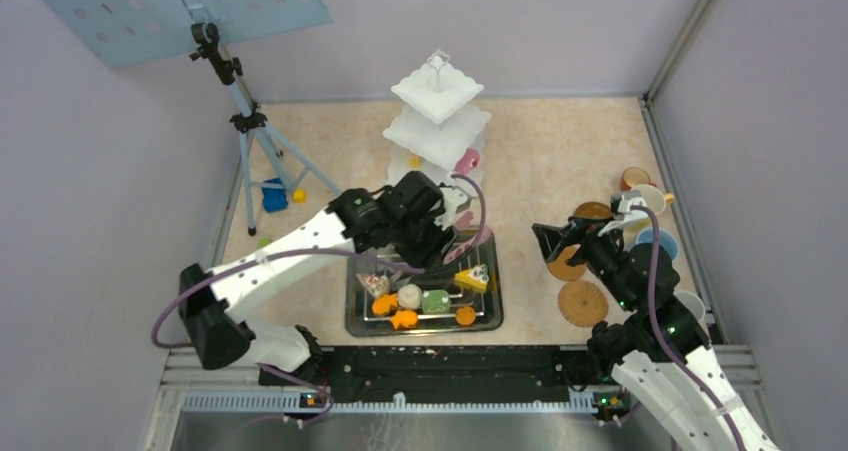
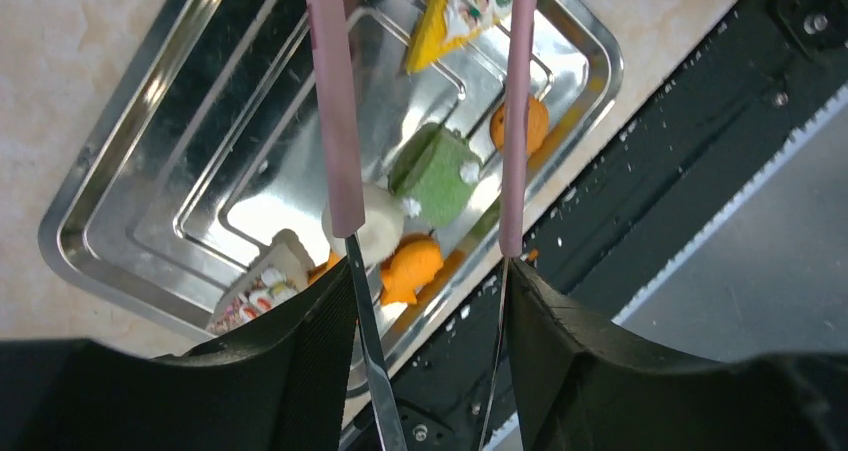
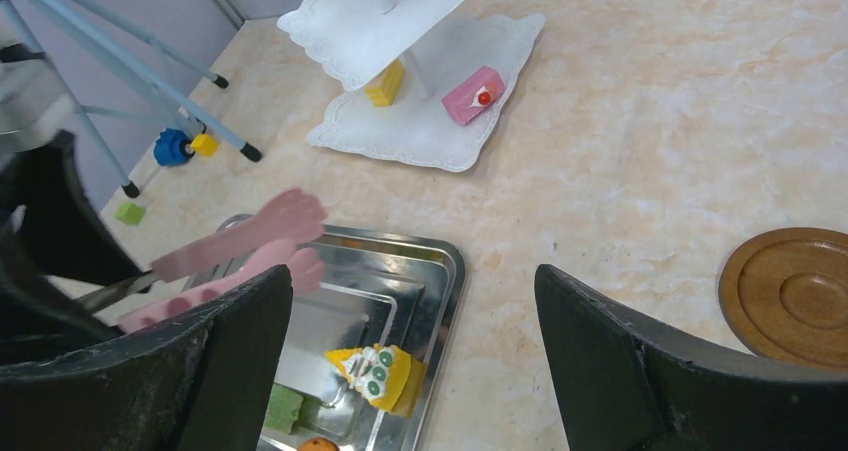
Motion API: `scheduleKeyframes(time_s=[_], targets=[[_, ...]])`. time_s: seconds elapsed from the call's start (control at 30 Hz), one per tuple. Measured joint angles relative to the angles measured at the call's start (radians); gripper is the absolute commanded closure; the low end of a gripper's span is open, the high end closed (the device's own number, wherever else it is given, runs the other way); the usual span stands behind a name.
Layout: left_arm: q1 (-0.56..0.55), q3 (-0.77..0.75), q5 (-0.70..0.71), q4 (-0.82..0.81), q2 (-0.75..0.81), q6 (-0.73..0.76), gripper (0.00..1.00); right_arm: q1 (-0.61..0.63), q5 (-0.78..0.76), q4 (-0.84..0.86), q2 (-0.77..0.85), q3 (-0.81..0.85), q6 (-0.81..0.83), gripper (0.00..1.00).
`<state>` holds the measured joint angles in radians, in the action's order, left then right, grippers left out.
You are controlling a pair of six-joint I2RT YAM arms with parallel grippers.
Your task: Serve the afternoon tea
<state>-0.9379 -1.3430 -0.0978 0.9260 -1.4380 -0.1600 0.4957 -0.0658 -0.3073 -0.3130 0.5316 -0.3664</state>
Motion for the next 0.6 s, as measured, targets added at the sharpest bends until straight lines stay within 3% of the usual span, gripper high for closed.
scheduleKeyframes(time_s=[0.17,0.6], targets=[[0.001,0.078,-0.022,0.066,0.137,0.014,0.40,0.000,-0.004,0.000,0.000,0.000,0.006,0.10],[0.001,0.119,-0.076,0.097,-0.021,0.085,0.37,0.000,-0.014,-0.002,0.003,0.002,0.006,0.10]])
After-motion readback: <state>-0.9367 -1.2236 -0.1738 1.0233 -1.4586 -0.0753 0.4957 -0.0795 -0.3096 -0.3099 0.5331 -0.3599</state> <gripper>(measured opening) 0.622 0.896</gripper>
